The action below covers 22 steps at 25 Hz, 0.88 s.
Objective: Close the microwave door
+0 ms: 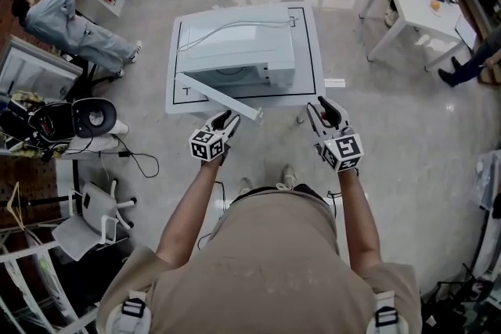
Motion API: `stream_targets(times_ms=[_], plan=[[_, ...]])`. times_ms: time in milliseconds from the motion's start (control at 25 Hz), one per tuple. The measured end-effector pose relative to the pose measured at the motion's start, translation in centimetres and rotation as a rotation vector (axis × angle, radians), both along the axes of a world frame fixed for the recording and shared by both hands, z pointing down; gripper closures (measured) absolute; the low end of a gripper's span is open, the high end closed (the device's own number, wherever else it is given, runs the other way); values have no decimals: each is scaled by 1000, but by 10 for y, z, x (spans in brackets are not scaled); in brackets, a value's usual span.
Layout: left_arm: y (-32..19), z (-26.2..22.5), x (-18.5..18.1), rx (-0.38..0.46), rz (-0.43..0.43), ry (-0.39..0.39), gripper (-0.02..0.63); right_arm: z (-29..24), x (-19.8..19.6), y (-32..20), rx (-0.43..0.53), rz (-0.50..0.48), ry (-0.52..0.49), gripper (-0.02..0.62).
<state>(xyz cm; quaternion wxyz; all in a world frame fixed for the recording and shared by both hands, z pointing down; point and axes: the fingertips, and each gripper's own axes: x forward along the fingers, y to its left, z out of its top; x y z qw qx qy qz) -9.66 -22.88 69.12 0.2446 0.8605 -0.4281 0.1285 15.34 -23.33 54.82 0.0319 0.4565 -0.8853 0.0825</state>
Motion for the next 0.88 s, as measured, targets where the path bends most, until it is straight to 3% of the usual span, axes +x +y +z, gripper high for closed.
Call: stream_targets(times_ms=[880], plan=[[-73,3,23,-8,-87,28,463,15,47,-44,-11,-6,-6,456]])
